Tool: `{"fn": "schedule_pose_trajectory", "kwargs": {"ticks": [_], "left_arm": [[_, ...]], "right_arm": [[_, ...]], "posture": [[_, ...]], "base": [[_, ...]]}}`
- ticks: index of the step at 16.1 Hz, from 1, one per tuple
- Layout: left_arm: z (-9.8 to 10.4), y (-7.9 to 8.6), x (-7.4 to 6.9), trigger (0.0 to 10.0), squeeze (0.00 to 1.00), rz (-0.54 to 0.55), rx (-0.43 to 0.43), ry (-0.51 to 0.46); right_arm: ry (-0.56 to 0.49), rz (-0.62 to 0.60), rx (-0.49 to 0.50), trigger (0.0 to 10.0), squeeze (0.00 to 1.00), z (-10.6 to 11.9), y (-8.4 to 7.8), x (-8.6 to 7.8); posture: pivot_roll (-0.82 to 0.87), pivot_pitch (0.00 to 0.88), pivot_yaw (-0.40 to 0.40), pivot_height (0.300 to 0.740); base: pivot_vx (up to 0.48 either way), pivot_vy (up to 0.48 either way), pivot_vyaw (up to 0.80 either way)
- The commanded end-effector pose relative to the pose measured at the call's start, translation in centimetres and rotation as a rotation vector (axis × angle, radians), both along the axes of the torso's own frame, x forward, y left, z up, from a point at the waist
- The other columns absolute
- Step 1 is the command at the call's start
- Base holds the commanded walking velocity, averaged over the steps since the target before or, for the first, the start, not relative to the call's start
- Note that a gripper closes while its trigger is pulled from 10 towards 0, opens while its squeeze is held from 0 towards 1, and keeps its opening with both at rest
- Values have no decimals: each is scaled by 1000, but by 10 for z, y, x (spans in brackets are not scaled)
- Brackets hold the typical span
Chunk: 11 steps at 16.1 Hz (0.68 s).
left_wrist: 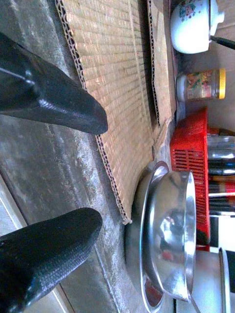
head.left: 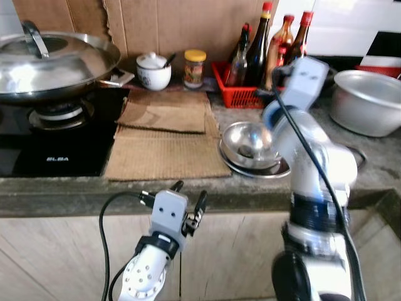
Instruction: Kitchen organization
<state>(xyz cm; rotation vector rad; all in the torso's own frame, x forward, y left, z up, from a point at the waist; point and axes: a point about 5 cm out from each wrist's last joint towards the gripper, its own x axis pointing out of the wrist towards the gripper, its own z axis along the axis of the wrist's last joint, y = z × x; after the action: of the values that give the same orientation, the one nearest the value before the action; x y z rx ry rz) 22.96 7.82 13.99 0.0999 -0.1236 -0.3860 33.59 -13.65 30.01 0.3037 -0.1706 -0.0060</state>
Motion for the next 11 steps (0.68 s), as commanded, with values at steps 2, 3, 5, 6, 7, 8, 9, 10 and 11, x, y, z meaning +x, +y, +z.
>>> {"fn": "schedule_pose_trajectory", "kwargs": {"ticks": [2, 3, 5, 6, 7, 8, 9, 10, 11], "left_arm": [[0, -1, 1, 10000, 0, -10, -8, 1], [0, 0, 1, 10000, 0, -11, -6, 2], [1, 1, 3, 10000, 0, -9, -5, -2], [1, 2, 3, 10000, 0, -10, -5, -2], [2, 0, 3, 10000, 0, -20, -7, -8], [3, 0, 2, 10000, 0, -22, -9, -9], [4, 0, 2, 10000, 0, -23, -12, -10], [6, 0, 1, 10000, 0, -27, -19, -25], [9, 1, 1, 10000, 0, -25, -20, -42]], "right_arm": [[-101, -67, -93, 10000, 0, -3, -22, -19], [-118, -118, -184, 10000, 0, -8, -31, -26], [-198, -185, -336, 10000, 0, -27, -41, -50], [-200, -187, -349, 10000, 0, -29, -41, -52], [-185, -194, -397, 10000, 0, -52, -43, -64], [-175, -203, -427, 10000, 0, -62, -43, -70], [-150, -213, -414, 10000, 0, -70, -44, -74], [-114, -213, -401, 10000, 0, -83, -41, -82], [-114, -209, -400, 10000, 0, -87, -37, -87]], "posture": [[74, 0, -67, 740], [76, 0, -64, 740], [69, 0, -56, 740], [69, 0, -56, 740], [69, 0, -51, 740], [69, 0, -51, 740], [69, 0, -51, 740], [71, 0, -48, 740], [72, 0, -47, 740]], "base": [[0, 0, 0], [0, 0, 0], [0, 0, 0], [0, 0, 0], [0, 0, 0], [0, 0, 0], [0, 0, 0], [0, 0, 0], [0, 0, 0]]}}
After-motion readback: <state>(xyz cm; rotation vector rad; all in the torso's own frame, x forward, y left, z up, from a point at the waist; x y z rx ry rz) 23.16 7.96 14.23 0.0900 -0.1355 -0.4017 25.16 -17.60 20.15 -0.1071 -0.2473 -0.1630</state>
